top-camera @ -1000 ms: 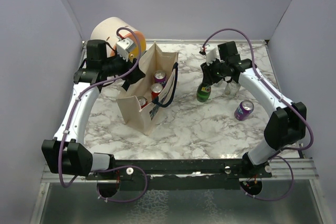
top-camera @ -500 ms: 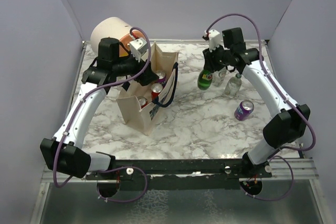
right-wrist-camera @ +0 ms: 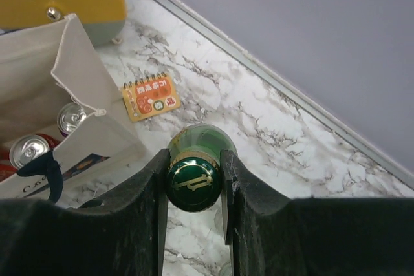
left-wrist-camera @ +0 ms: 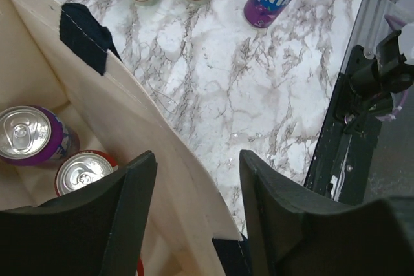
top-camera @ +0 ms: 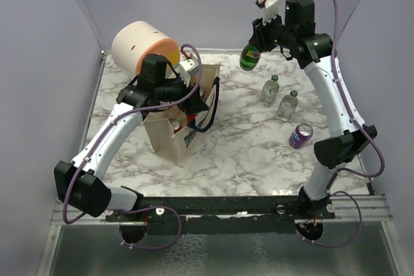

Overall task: Place the beverage into the canvas bag
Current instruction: Pick up the drink from the center of the board.

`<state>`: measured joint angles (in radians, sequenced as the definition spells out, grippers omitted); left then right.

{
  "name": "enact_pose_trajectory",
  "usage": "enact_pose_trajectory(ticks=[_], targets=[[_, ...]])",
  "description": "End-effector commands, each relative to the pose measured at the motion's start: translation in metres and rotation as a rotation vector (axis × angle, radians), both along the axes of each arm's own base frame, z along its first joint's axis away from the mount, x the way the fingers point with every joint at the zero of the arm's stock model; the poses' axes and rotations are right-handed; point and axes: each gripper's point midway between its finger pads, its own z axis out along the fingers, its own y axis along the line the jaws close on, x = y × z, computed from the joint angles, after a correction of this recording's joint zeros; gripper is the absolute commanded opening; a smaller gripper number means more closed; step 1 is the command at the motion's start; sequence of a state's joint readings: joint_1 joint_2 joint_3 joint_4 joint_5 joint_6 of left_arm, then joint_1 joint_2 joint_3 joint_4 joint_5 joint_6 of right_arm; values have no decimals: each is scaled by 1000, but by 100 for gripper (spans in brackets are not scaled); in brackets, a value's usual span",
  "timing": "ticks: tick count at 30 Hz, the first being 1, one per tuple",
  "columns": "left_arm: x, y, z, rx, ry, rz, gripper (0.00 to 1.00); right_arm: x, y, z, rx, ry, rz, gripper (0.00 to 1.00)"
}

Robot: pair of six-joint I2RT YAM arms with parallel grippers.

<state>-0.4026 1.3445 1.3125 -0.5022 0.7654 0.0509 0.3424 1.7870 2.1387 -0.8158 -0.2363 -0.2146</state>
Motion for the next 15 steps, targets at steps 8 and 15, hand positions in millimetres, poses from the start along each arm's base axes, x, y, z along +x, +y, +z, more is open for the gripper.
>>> enact_pose_trajectory(ticks=[8,15], targets=[[-23,-10,-17,26,12,-105,32,-35,47,121,85,-330,131,1],[-34,-16,-19,34,17,-157,20,-53,69,148,146,-395,182,1]])
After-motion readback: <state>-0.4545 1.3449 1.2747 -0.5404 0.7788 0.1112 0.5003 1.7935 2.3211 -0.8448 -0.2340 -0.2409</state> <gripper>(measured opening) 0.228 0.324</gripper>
